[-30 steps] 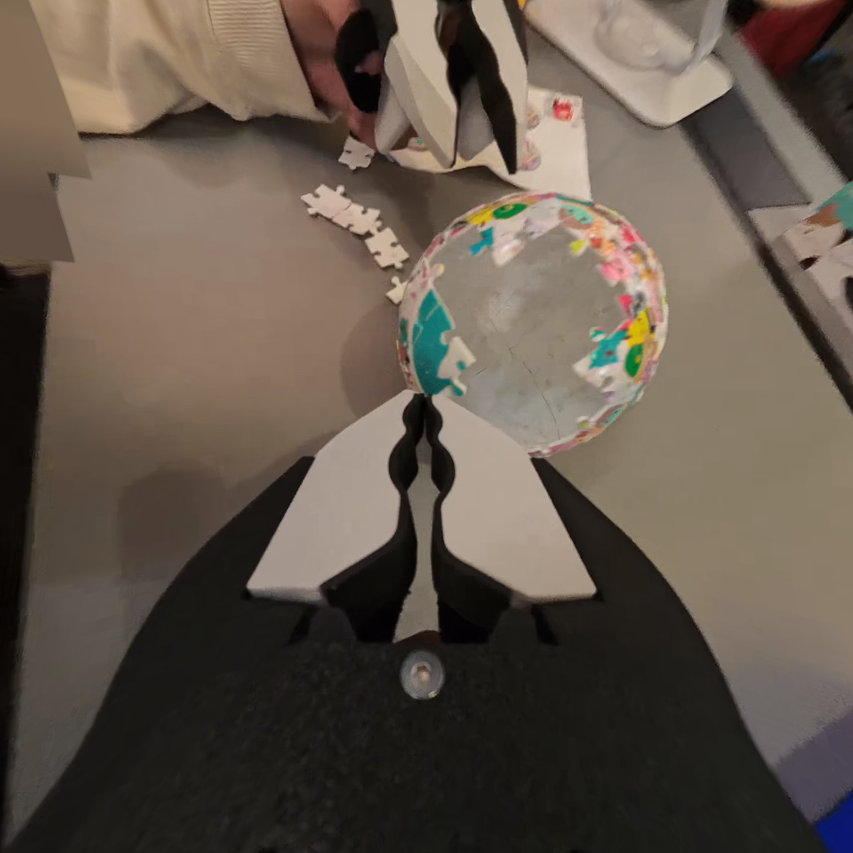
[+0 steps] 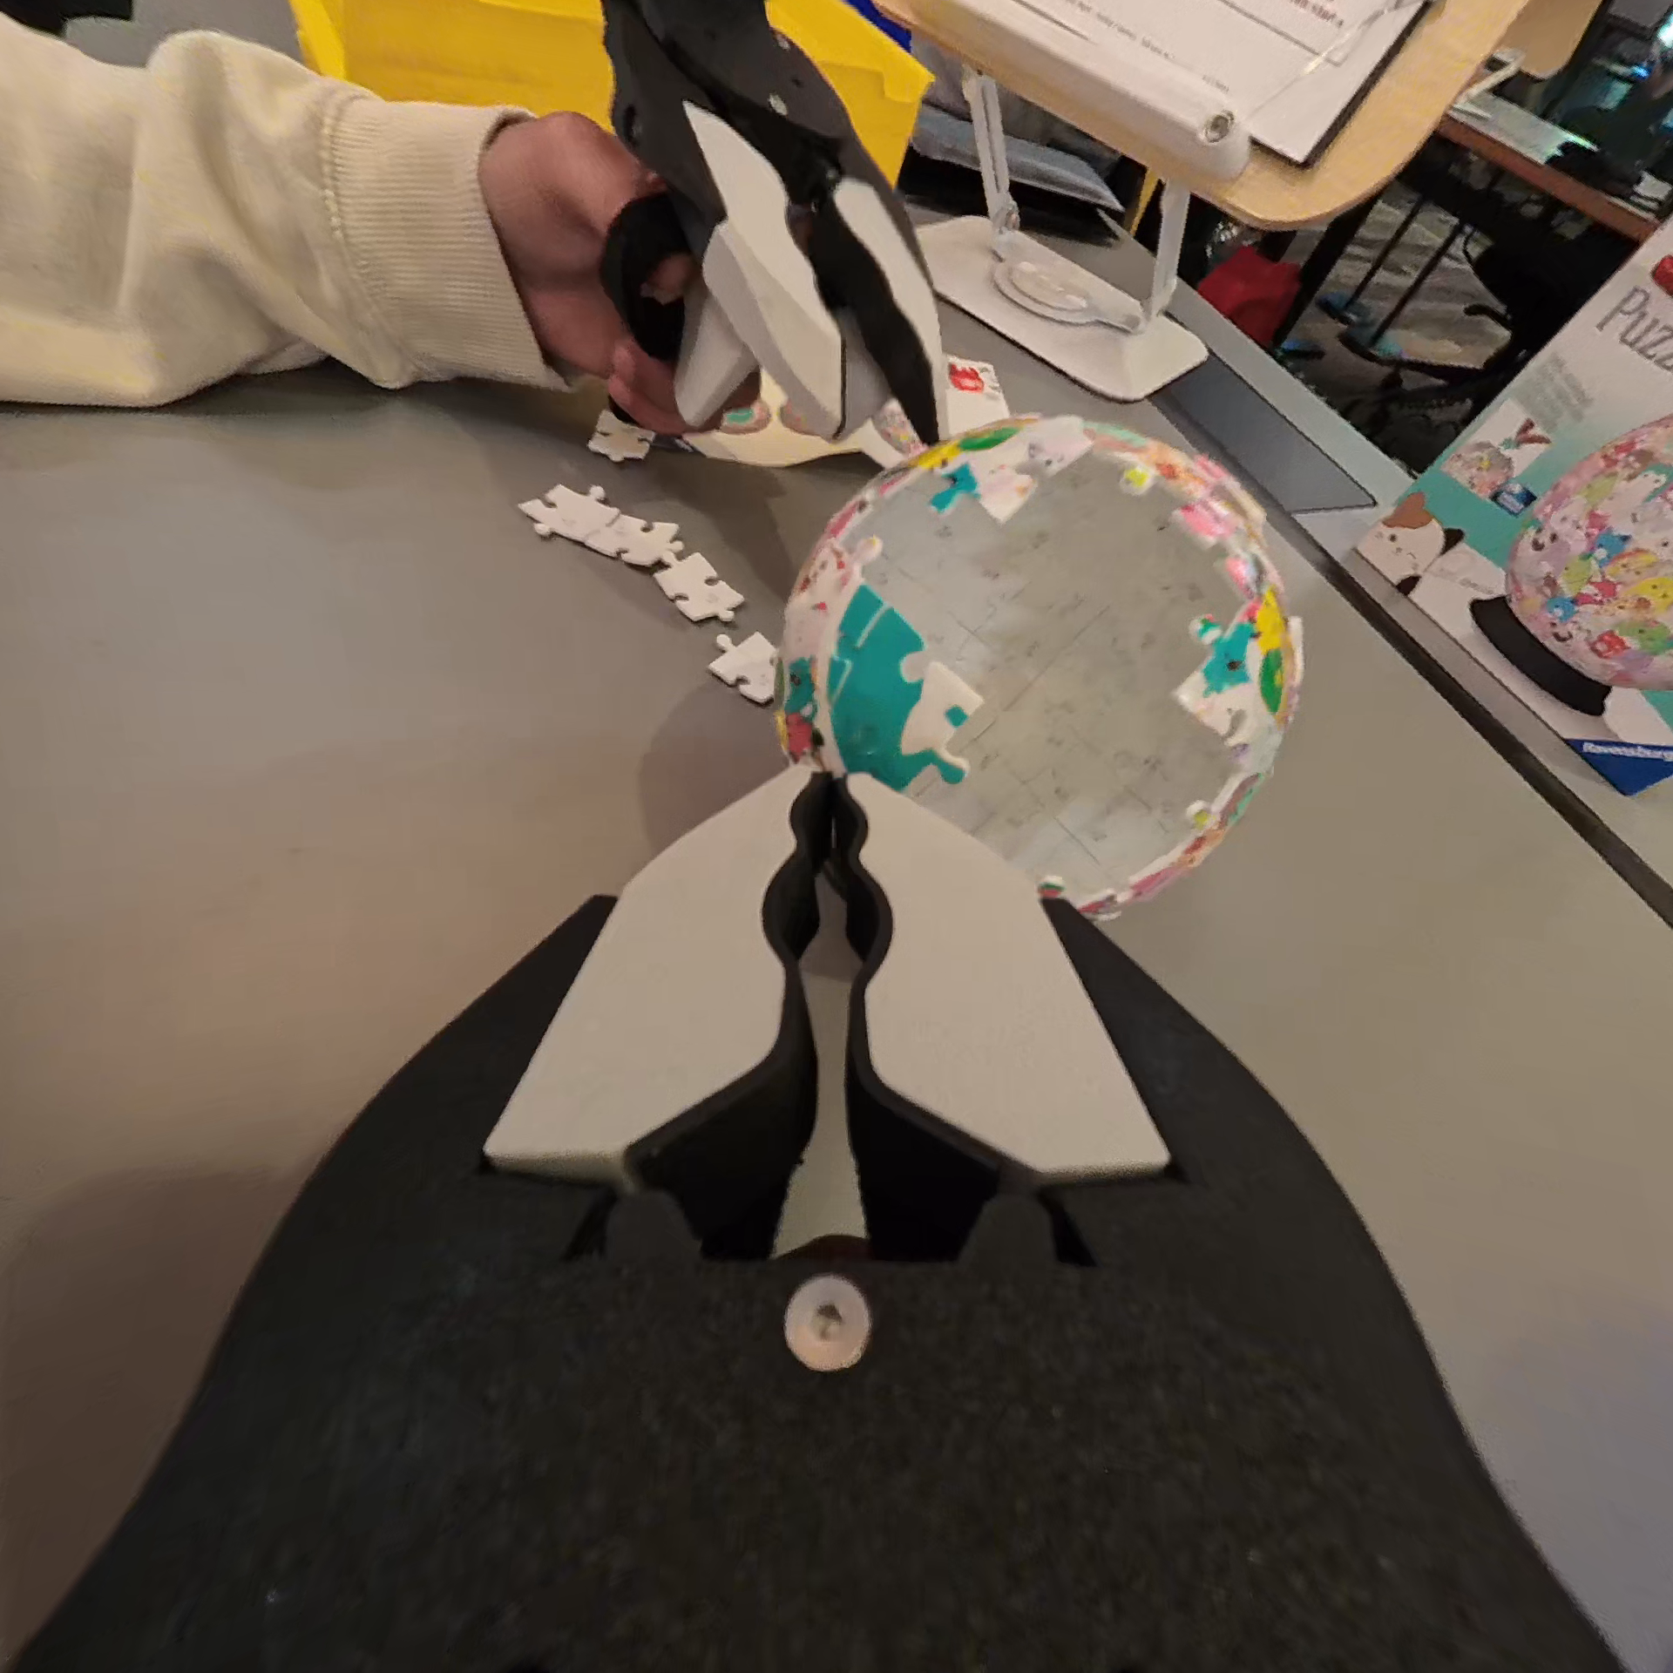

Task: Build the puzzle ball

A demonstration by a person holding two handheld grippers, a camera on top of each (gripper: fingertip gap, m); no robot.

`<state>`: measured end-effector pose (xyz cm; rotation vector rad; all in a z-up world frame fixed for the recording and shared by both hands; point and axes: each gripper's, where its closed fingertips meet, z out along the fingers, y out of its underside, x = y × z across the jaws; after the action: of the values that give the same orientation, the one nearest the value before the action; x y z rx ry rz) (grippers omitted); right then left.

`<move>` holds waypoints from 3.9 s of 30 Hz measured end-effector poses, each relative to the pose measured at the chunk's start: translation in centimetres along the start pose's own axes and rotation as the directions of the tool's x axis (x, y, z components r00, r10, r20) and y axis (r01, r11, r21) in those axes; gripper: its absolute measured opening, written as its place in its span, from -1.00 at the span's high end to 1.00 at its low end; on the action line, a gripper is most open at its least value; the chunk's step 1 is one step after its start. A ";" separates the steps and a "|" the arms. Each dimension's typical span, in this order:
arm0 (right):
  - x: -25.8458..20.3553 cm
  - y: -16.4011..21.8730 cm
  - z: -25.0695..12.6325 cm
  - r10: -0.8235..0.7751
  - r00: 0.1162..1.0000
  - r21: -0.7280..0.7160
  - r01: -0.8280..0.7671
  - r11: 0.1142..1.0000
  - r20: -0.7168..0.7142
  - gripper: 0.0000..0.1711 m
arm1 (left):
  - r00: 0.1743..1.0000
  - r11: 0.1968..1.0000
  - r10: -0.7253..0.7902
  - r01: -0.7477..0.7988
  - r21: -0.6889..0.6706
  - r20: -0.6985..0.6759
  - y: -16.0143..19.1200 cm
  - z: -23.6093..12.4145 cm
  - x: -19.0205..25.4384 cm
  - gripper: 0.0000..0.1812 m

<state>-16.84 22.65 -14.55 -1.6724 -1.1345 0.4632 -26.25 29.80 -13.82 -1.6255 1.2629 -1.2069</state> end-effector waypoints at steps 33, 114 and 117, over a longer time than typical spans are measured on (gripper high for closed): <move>-1.3 3.1 2.7 -0.388 0.920 -0.169 0.375 0.912 -0.050 1.00 | 1.000 1.000 -0.022 0.022 -0.012 0.021 0.6 0.1 -0.9 0.56; 0.6 0.6 1.5 -0.549 0.768 -0.248 0.490 0.836 -0.331 1.00 | 0.998 0.856 0.000 -0.034 -0.516 -0.066 4.1 9.3 -8.7 1.00; 0.7 0.4 2.1 -0.578 0.742 -0.266 0.513 0.816 -0.340 1.00 | 0.998 0.854 0.002 -0.036 -0.519 -0.066 4.1 9.3 -8.7 1.00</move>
<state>-17.88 24.37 -15.63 -1.3754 -1.2914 -0.3535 -19.10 37.30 -22.32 -1.9549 1.7532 -0.9528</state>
